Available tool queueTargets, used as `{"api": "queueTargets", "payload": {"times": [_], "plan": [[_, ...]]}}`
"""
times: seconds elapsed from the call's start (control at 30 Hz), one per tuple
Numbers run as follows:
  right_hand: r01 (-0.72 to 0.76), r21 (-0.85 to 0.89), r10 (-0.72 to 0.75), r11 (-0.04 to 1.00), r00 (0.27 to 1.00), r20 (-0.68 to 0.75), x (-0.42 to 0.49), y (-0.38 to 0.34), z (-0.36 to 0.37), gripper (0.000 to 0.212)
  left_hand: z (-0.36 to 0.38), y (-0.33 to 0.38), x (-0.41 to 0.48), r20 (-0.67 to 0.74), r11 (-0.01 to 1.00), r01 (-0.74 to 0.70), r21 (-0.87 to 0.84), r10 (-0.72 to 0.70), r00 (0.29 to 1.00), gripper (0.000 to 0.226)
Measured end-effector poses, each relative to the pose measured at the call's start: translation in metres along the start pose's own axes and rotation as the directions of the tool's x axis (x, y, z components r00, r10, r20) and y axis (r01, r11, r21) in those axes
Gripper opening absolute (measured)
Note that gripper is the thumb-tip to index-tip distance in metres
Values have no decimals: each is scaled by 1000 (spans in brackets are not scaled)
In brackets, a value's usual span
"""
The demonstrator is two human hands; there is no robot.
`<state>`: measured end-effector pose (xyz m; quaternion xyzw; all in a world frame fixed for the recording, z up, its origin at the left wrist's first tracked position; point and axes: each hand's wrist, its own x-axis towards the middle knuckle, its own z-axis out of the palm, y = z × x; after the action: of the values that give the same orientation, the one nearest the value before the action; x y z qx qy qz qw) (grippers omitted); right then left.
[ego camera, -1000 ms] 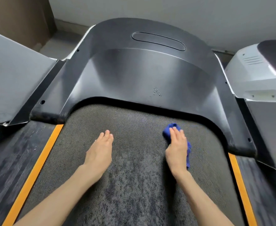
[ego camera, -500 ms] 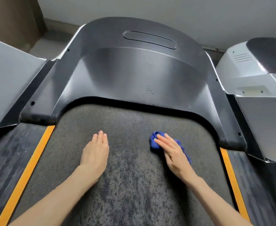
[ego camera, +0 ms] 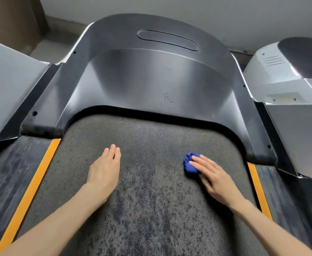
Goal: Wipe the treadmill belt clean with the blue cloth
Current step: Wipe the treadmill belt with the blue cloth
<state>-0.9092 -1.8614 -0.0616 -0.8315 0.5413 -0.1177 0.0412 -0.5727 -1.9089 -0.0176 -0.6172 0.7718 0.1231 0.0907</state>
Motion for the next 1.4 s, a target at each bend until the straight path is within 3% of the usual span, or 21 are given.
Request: {"api": "queueTargets", "payload": {"times": [0.07,0.13,0.17,0.2,0.27,0.33,0.37,0.4,0.47,0.57,0.63,0.73,0.8,0.83,0.9,1.0,1.07,1.17,1.27,1.33,1.4], "plan": [[-209,16,209,978,973,-99,12,35,-3,39,-1,-2,0,7,1000,-4,-11,4,1000,68],[-621,150,637,769,726,-259,33,49,2,44,-3,-4,1,15,999,2,-38,-1,1000,64],[-726,197,746,659,596,-297,44,42,9,48,-4,-4,3,20,999,4,-47,-3,1000,62],[-749,202,766,631,561,-314,52,27,14,52,-4,-3,4,26,999,3,-53,-2,1000,61],[-604,154,619,782,722,-311,50,-7,17,51,-4,-3,6,35,998,6,-62,-3,999,60],[-303,112,316,947,939,-138,28,-17,16,44,-3,-5,7,41,998,-4,-69,6,999,60],[-187,77,190,979,981,-43,19,-7,9,43,-3,-7,6,47,997,-8,-80,12,999,62],[-142,22,142,990,990,-1,14,11,4,42,-4,-9,6,57,996,-7,-94,12,998,64],[-352,39,354,935,932,-74,14,49,-2,42,-7,-11,7,77,993,-1,-119,11,997,67],[-695,151,709,703,666,-232,41,59,5,46,-7,-14,8,77,992,-7,-125,17,997,69],[-587,166,610,792,756,-235,48,22,15,45,-4,-11,7,64,994,-4,-105,11,998,67],[-160,106,167,981,984,-63,15,-18,20,46,-1,-6,6,52,997,14,-80,-10,999,66],[2,25,-2,1000,1000,23,3,1,10,46,-1,-6,5,50,996,9,-86,-5,999,67],[-68,4,69,998,998,-9,4,16,6,47,-1,-7,6,51,996,5,-87,-1,999,67],[-433,126,449,893,879,-158,18,41,3,49,-2,-10,6,57,995,6,-97,-1,998,69],[-787,272,830,554,498,-251,52,38,10,53,-4,-9,7,56,993,9,-119,-2,998,69],[-711,270,760,649,586,-282,58,15,17,55,-5,-6,6,44,992,24,-124,-19,999,67],[-312,165,331,936,937,-108,27,-29,25,57,-5,-4,6,29,993,43,-106,-40,999,65],[28,83,-35,996,996,83,-10,-18,10,62,-8,-2,6,43,996,42,-74,-39,998,65],[-77,29,77,997,997,14,-13,23,-2,60,-12,-2,7,50,999,34,-35,-32,998,66],[-401,91,409,912,905,-114,-3,61,-11,53,-14,-2,6,40,1000,29,-9,-29,999,64]]}}
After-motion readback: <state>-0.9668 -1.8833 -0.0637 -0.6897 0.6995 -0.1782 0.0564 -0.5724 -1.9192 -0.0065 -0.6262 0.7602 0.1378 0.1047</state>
